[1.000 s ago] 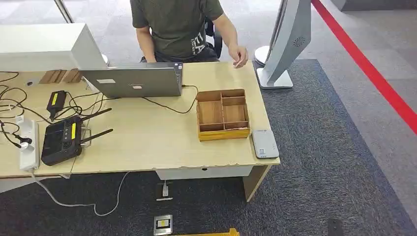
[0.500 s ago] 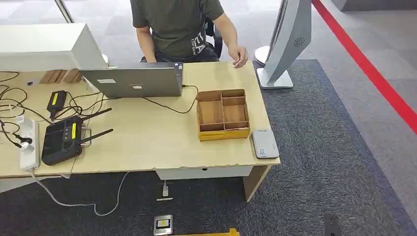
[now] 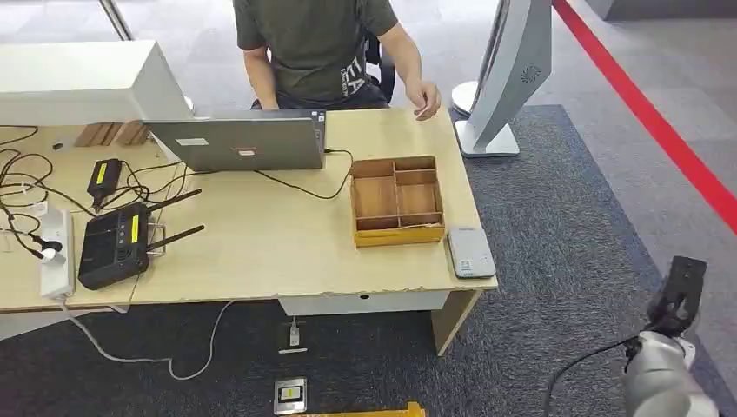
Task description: Pass the card to the sensor for recognition and then transmit it.
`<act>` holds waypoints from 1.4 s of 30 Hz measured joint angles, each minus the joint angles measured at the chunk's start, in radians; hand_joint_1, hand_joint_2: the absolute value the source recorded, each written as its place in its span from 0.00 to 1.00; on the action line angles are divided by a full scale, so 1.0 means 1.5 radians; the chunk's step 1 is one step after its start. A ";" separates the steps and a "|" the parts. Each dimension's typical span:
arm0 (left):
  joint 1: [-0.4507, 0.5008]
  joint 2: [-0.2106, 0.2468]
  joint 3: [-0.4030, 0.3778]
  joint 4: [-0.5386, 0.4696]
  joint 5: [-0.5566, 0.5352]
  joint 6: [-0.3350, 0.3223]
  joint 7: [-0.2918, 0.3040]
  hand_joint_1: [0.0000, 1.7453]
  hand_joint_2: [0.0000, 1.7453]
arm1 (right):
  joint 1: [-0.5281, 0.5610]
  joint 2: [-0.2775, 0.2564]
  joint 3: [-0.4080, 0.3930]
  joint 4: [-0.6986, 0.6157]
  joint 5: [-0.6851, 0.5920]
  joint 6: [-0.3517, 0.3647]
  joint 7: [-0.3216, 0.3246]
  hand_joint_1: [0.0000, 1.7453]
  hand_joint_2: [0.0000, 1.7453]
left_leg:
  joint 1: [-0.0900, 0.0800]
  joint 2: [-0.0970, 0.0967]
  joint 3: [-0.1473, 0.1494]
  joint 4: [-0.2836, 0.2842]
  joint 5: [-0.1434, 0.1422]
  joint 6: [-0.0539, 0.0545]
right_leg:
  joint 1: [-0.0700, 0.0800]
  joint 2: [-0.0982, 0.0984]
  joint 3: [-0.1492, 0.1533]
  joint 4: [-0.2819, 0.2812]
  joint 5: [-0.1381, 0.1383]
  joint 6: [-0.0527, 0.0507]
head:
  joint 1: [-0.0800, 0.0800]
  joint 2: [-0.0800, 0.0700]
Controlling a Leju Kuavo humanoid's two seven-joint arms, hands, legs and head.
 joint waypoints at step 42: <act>-0.008 0.024 -0.038 0.001 -0.102 -0.110 0.009 0.00 0.00 | -0.082 -0.020 0.669 -0.555 0.651 0.237 0.245 0.00 1.00 | 0.002 -0.007 -0.015 -0.001 0.008 -0.002 | 0.002 -0.007 -0.008 0.002 0.003 -0.004 | -0.001 0.000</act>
